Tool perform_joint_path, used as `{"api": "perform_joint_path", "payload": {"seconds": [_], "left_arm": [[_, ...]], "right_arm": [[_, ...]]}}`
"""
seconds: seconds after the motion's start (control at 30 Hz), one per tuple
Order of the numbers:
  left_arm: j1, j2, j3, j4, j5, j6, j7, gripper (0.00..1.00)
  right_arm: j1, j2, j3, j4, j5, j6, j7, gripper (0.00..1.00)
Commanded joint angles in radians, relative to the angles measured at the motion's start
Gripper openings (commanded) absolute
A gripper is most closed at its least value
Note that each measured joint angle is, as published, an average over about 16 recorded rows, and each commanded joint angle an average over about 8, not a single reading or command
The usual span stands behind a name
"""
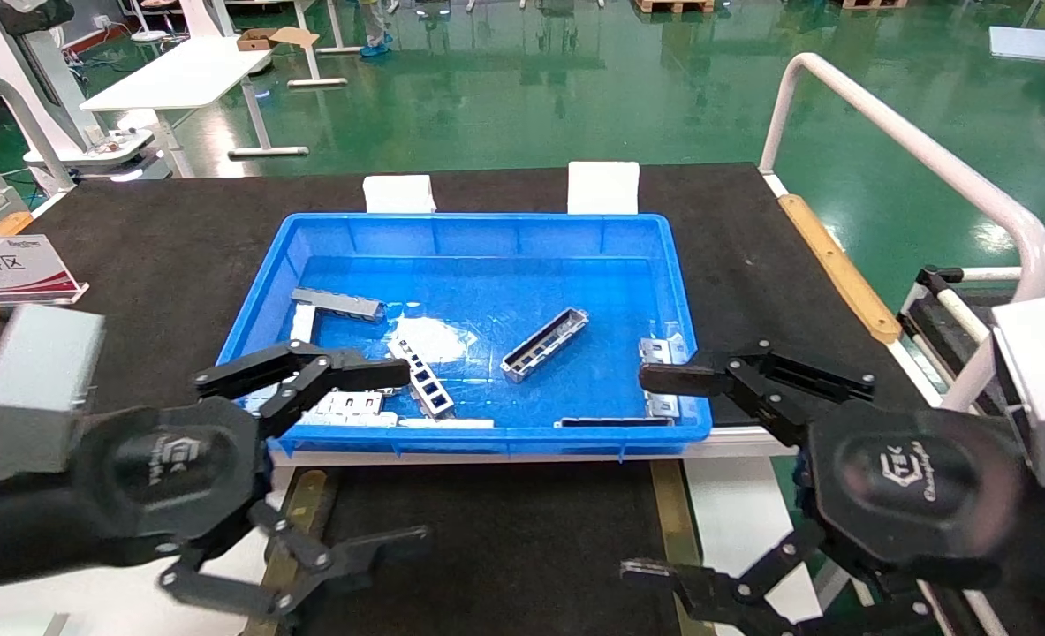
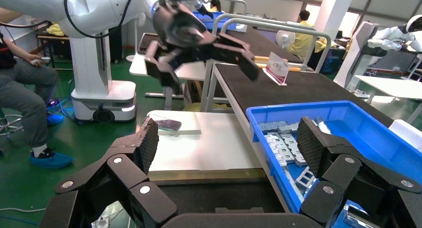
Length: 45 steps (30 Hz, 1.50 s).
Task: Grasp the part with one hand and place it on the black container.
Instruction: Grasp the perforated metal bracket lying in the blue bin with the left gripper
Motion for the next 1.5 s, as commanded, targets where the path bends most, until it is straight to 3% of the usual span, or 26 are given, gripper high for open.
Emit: {"api": "perform_joint_path", "payload": {"seconds": [0.03, 0.37, 0.73, 1.0, 1.17, 1.2, 1.43, 1.47, 1.5], "left_arm": [[-0.006, 0.013, 0.006, 0.003, 0.017, -0.019, 0.0, 1.0], [-0.101, 0.199, 0.096, 0.144, 0.223, -0.202, 0.053, 1.0], [-0.235, 0.463, 0.192, 0.453, 0.424, -0.406, 0.153, 1.0], [-0.313, 0.64, 0.228, 0.712, 0.495, -0.55, 0.239, 1.0], [-0.332, 0.69, 0.257, 0.808, 0.49, -0.624, 0.281, 1.0], [-0.333, 0.694, 0.267, 0.817, 0.484, -0.638, 0.284, 0.98], [-0.322, 0.701, 0.359, 0.833, 0.421, -0.726, 0.264, 0.12], [-0.321, 0.701, 0.373, 0.833, 0.411, -0.738, 0.259, 0.01], [-0.32, 0.701, 0.386, 0.833, 0.4, -0.749, 0.254, 0.0]], "right_arm": [[0.0, 0.0, 0.0, 0.0, 0.0, 0.0, 0.0, 1.0], [0.0, 0.0, 0.0, 0.0, 0.0, 0.0, 0.0, 1.0], [0.0, 0.0, 0.0, 0.0, 0.0, 0.0, 0.0, 1.0], [0.0, 0.0, 0.0, 0.0, 0.0, 0.0, 0.0, 1.0], [0.0, 0.0, 0.0, 0.0, 0.0, 0.0, 0.0, 1.0], [0.0, 0.0, 0.0, 0.0, 0.0, 0.0, 0.0, 0.93], [0.0, 0.0, 0.0, 0.0, 0.0, 0.0, 0.0, 0.07], [0.0, 0.0, 0.0, 0.0, 0.0, 0.0, 0.0, 0.01], [0.0, 0.0, 0.0, 0.0, 0.0, 0.0, 0.0, 0.0]]}}
